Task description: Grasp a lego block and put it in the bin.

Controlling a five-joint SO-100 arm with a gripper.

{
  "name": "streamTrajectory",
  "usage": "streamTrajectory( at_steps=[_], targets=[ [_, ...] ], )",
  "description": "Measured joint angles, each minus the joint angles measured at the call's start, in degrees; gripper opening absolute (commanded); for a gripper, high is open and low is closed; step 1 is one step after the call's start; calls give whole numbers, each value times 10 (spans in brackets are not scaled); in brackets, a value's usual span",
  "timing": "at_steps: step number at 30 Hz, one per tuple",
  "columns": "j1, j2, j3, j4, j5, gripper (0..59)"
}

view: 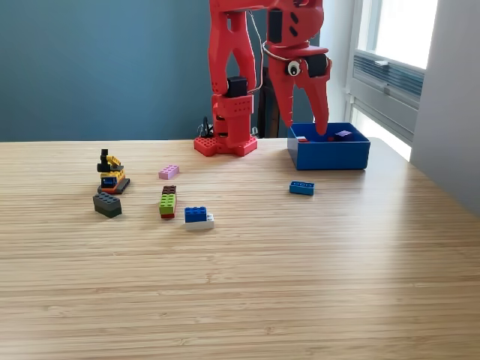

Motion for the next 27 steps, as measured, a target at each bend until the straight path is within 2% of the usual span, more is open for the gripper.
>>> streamTrajectory(
  at_steps=[17,27],
  targets=[
    [143,2,69,-149,-25,301],
    [300,2,82,-187,-33,306]
  ],
)
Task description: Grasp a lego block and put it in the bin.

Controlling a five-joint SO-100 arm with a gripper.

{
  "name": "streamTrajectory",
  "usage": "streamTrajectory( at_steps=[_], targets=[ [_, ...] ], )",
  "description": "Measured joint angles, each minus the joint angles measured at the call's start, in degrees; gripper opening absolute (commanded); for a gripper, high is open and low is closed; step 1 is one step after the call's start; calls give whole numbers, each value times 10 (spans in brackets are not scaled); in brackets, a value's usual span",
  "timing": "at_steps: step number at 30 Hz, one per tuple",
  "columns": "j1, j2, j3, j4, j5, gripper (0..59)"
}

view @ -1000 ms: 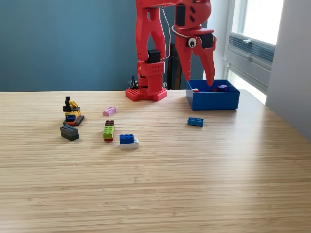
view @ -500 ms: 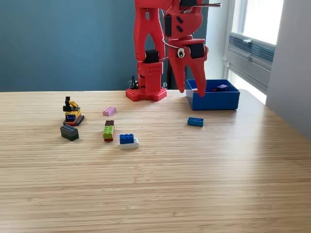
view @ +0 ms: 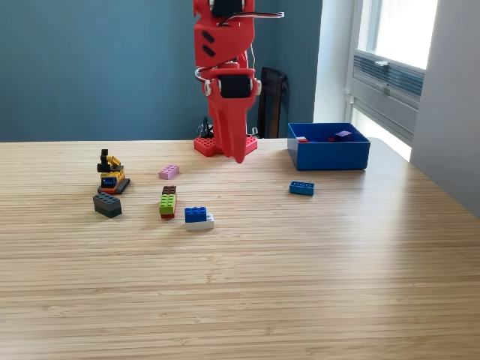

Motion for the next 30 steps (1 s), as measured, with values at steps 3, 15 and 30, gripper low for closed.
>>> streamTrajectory(
  at_steps=[3,15,30],
  targets=[
    [41,0,6,-11,4,318],
    [197,0,8,-12,151,246],
    [313,0,79,-12,266,387]
  ],
)
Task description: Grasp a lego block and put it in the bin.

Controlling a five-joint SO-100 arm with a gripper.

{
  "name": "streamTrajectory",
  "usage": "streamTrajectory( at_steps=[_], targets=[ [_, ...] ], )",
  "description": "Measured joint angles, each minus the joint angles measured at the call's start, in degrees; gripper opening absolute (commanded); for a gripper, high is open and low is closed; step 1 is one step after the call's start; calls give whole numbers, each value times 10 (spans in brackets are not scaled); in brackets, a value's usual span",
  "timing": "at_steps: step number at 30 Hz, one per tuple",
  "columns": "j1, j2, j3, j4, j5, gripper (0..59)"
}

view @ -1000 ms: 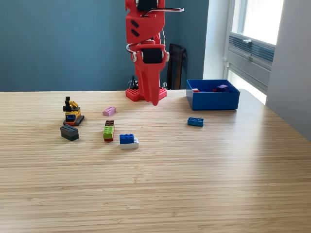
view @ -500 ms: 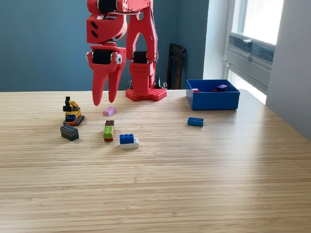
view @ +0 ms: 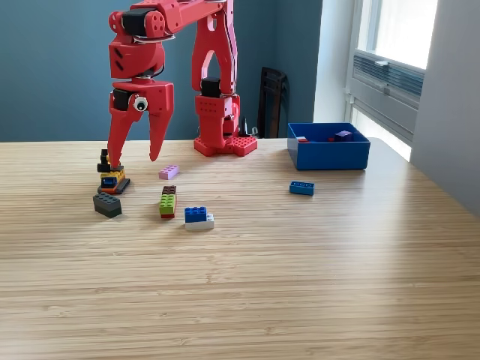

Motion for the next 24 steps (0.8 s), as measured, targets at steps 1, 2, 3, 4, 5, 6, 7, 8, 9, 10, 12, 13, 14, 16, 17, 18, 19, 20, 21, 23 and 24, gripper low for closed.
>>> streamTrajectory(
  at_steps=[1,2,3,4,5,6,7,8,9,10,12,13,14,16,17,18,19,20,21,23,24],
  targets=[
    [5,0,0,0,8,381],
    [11,0,0,0,16,370],
    [17,0,0,0,25,359],
    [23,0,0,0,37,351],
    [29,0,0,0,49,348],
    [35,0,1,0,61,345],
    [40,0,4,0,69,343],
    [46,0,8,0,78,343],
    [48,0,13,0,86,343],
    [52,0,18,0,92,343],
    [57,0,33,-13,102,341],
    [60,0,39,-18,107,341],
    [63,0,44,-25,109,340],
    [69,0,56,-39,113,341],
    [73,0,61,-45,114,341],
    [76,0,65,-53,115,341],
    [80,0,69,-58,115,340],
    [83,0,73,-65,115,338],
    [86,0,77,-73,115,337],
    [93,0,86,-86,115,336],
    [97,0,91,-93,115,336]
  ],
)
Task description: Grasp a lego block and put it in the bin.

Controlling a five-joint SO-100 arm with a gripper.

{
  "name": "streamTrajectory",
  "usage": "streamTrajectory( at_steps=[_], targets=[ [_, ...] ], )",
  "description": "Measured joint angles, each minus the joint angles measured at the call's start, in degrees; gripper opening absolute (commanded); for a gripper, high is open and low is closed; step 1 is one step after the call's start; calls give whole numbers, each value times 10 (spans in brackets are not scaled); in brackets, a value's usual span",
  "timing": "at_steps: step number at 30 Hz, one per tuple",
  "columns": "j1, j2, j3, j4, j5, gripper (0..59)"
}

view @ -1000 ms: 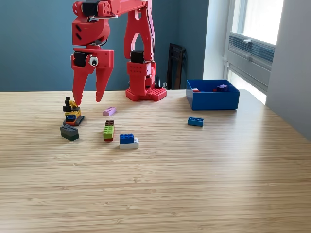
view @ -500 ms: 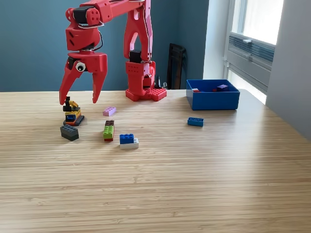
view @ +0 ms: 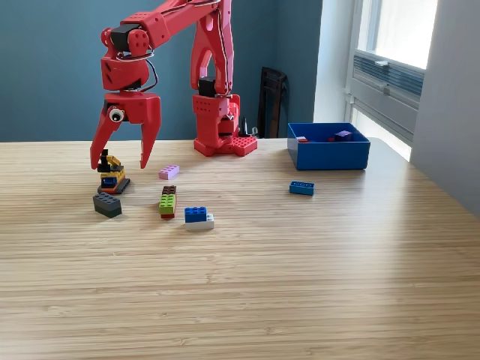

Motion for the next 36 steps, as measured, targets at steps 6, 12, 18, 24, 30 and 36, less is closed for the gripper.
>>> streamTrajectory(
  at_steps=[6,12,18,24,30,36],
  targets=[
    [12,0,27,-34,0,333],
    [13,0,46,-67,0,322],
    [13,0,52,-90,5,322],
    [13,-21,48,-90,18,325],
    [17,-96,-4,-62,23,306],
    [24,-133,-49,-44,32,7]
  ],
)
